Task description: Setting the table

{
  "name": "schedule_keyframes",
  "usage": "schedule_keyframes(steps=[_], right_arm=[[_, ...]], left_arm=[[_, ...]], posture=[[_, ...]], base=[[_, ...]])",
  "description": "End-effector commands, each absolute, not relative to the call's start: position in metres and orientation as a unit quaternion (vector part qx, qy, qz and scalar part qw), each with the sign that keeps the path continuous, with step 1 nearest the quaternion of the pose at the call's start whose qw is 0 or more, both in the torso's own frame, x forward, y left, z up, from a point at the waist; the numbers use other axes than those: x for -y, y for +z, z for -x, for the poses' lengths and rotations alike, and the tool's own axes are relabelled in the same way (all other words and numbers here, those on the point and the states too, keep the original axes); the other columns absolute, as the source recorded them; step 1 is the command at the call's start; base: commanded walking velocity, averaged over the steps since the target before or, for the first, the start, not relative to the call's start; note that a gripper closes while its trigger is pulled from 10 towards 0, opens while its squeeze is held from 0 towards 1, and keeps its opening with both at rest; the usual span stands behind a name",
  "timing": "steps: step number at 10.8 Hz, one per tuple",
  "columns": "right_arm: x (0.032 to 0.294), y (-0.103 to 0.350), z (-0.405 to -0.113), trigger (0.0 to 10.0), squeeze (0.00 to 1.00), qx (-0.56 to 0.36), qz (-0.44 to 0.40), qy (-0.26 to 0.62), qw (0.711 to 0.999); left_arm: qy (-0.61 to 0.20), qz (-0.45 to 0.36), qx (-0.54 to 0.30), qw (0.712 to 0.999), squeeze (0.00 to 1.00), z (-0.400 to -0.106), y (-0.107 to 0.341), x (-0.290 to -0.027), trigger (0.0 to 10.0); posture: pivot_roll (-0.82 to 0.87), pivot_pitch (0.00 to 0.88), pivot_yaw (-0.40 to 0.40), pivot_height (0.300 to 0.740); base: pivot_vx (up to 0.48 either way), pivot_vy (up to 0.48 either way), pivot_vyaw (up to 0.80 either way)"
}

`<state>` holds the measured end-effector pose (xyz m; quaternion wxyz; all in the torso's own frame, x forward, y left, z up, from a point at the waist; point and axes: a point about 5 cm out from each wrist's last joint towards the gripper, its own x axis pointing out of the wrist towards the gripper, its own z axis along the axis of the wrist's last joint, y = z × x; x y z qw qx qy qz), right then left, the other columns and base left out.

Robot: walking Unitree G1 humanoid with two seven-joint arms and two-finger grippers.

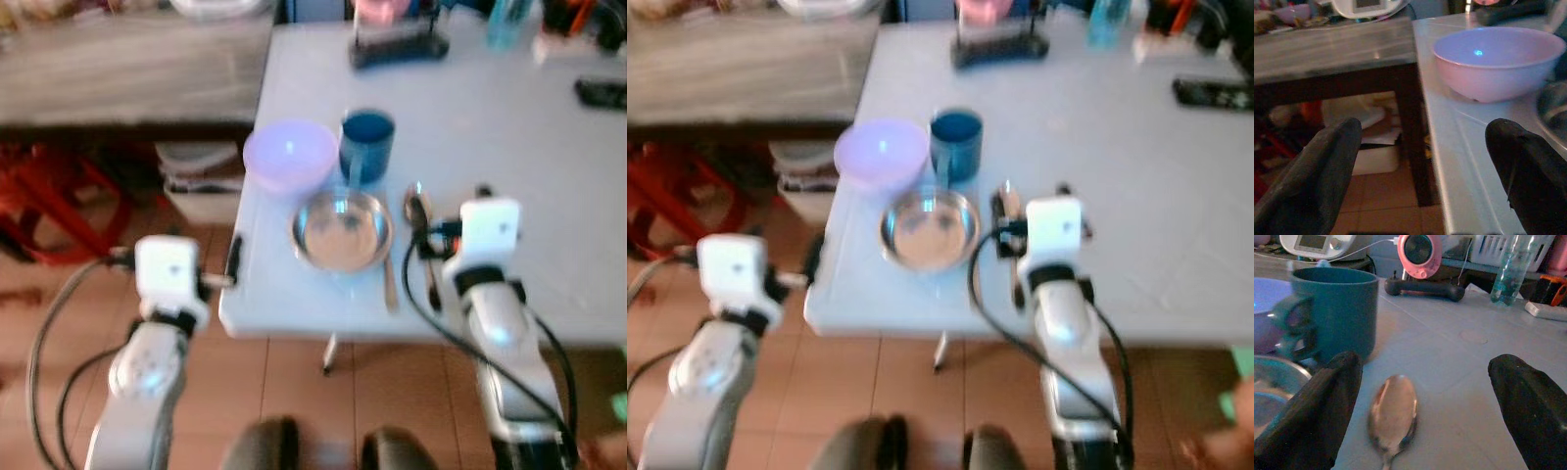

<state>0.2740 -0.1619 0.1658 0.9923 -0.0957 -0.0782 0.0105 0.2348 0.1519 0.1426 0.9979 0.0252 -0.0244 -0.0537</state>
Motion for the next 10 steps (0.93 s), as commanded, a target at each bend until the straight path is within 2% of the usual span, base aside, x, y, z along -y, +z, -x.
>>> schedule_keyframes(steps=[1,2,5,7,10], right_arm=[[0.167,0.165,-0.273,10.0,0.0,0.075,0.087,-0.002,0.993],[0.167,0.163,-0.273,10.0,0.0,0.07,0.084,-0.001,0.994],[0.163,0.154,-0.272,10.0,0.0,0.045,0.064,0.027,0.997],[0.161,0.154,-0.27,10.0,0.0,0.046,0.059,0.034,0.997],[0.162,0.151,-0.269,10.0,0.0,0.035,0.046,0.033,0.998]], left_arm=[[-0.055,-0.026,0.026,0.998,0.0,-0.233,0.144,-0.151,10.0],[-0.055,-0.027,0.025,0.998,0.0,-0.232,0.143,-0.152,10.0],[-0.055,-0.035,0.02,0.998,0.0,-0.229,0.141,-0.156,10.0],[-0.055,-0.038,0.018,0.998,0.0,-0.227,0.142,-0.158,10.0],[-0.058,-0.037,0.018,0.997,0.0,-0.226,0.141,-0.157,10.0]], posture=[[0.01,0.169,0.085,0.74],[0.01,0.173,0.086,0.74],[0.02,0.179,0.088,0.74],[0.02,0.185,0.088,0.74],[0.02,0.187,0.09,0.74]], base=[[0.0,0.0,0.76],[0.0,0.0,0.57],[0.0,0.0,0.0],[0.0,0.0,0.64],[0.0,0.0,0.0]])
